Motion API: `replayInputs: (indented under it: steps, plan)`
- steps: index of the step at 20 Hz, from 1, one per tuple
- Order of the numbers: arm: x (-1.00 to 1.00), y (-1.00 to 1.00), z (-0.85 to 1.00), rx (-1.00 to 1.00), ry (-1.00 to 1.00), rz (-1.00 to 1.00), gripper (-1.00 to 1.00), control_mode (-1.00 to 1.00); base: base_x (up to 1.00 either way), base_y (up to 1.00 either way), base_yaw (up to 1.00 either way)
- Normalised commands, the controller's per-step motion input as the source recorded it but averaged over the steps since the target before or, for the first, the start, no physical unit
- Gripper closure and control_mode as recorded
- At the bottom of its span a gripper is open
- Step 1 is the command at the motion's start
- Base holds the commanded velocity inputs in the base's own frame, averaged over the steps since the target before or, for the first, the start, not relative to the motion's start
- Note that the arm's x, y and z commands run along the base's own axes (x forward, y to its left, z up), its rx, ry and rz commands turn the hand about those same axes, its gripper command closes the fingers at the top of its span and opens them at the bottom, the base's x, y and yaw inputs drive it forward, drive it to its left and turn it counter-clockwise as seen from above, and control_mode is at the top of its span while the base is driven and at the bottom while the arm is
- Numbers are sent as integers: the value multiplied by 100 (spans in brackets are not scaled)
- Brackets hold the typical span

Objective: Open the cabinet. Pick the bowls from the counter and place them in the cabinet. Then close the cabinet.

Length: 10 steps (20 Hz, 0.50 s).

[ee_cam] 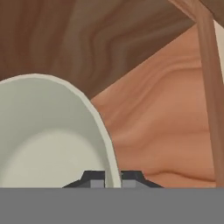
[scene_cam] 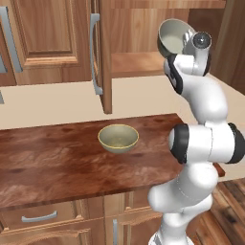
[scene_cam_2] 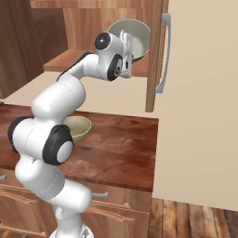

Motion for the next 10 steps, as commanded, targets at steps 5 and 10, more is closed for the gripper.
replayInputs:
  steps: [5, 10]
  plan:
    - [20, 1, 1, 0, -2, -2, 100, -100, 0, 0, 0]
    - [11, 0, 17, -1, -10, 0, 100, -100, 0, 0, 0]
